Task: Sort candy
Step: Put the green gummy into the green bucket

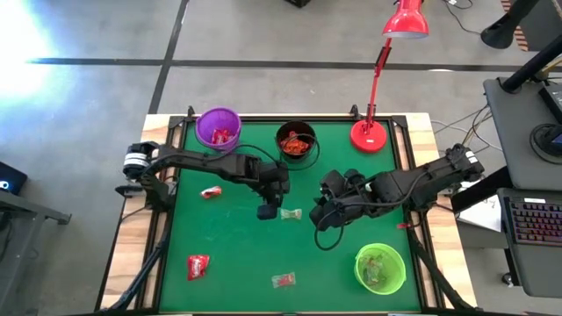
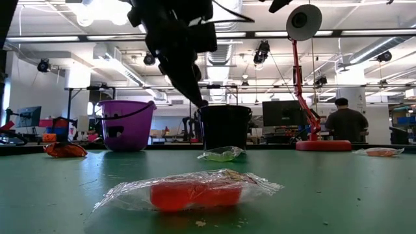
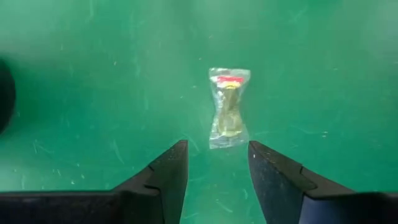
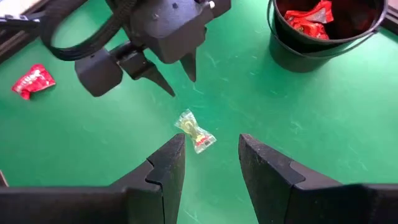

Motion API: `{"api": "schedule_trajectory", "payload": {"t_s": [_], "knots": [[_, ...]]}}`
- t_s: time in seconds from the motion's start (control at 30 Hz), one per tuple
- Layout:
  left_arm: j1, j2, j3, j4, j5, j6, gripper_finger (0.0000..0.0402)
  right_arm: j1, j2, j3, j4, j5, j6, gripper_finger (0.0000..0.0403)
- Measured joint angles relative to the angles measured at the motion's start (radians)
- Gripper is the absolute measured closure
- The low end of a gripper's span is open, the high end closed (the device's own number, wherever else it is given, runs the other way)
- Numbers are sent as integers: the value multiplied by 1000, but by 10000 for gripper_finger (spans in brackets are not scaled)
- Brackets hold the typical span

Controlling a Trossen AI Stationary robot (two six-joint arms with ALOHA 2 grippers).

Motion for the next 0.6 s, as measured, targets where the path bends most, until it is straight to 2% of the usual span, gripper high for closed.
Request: {"api": "schedule_trajectory", "payload": {"t_s": [0.27,0.6], "knots": [[-3,67,0,45,5,-52,254,0,-4,0,-9,-1,0,262],[-15,143,-1,73,39,-42,254,0,-4,0,-9,-1,0,262]]}}
